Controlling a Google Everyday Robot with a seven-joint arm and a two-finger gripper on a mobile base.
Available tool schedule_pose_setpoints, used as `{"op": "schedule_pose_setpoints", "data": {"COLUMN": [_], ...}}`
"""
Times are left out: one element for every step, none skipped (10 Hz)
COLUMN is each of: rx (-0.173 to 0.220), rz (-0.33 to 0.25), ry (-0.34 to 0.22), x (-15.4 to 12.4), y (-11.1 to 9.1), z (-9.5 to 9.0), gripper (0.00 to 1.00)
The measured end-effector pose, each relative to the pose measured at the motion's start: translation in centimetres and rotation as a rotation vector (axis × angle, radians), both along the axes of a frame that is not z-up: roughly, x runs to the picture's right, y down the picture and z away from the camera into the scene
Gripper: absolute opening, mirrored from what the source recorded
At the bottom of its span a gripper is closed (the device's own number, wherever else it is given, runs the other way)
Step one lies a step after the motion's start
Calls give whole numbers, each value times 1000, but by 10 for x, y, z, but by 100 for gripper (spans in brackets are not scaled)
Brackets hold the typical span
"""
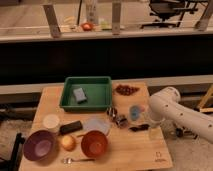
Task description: Place brush in tray
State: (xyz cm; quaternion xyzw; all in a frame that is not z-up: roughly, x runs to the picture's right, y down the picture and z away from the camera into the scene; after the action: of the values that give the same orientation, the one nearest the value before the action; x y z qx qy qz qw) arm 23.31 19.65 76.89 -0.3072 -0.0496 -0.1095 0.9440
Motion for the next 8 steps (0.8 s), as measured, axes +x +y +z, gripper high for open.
{"op": "schedule_pose_setpoints", "data": {"rx": [-2, -5, -9, -18, -26, -34, -44, -54], "rz": [2, -1, -1, -5, -9, -14, -19, -21], "ry": [6, 10, 12, 11, 7, 2, -5, -12], "x": [-3, -4, -4, -7, -11, -15, -20, -23], "y": [1, 3, 5, 8, 12, 14, 18, 22], "z": [-1, -2, -3, -3, -2, 0, 3, 6], "gripper": [80, 80, 80, 80, 80, 80, 80, 80]}}
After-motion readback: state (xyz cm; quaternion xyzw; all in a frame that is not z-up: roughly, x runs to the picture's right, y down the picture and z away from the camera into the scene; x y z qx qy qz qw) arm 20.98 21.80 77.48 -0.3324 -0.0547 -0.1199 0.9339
